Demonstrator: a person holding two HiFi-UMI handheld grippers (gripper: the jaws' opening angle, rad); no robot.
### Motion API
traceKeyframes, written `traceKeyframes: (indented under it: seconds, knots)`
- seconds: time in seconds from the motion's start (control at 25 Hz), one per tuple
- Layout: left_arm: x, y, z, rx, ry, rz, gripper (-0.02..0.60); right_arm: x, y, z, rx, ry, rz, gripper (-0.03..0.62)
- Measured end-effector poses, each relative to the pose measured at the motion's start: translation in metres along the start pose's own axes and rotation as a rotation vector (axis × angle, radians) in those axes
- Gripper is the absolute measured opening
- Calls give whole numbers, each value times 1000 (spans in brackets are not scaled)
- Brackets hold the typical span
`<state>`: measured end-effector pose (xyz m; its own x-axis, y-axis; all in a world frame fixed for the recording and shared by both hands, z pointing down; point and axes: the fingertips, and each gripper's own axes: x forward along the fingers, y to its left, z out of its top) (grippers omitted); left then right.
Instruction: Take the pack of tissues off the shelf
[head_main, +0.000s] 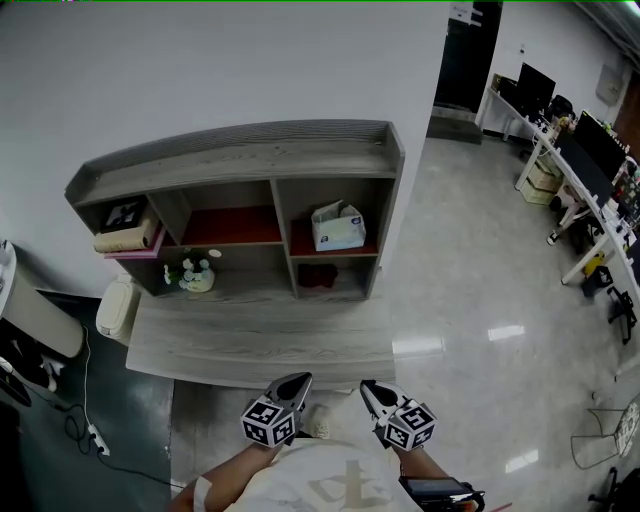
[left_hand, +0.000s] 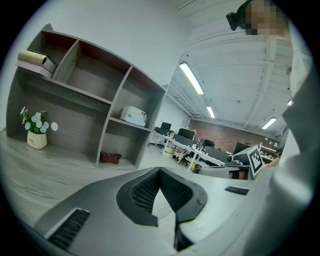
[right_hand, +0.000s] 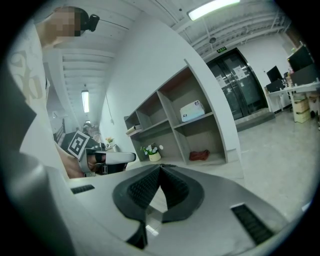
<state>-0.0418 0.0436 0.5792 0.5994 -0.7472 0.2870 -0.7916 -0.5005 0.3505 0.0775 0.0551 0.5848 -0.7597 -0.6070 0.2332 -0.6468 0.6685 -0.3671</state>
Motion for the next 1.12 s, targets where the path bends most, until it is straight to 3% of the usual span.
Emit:
traceKeyframes:
  seconds: [0.72, 1.12]
  knots:
    - [64, 43, 46, 38, -4, -81, 12, 45, -50, 38, -10, -34, -93, 5]
    - [75, 69, 63, 44, -17, -81, 12, 62, -62, 48, -19, -43, -135, 5]
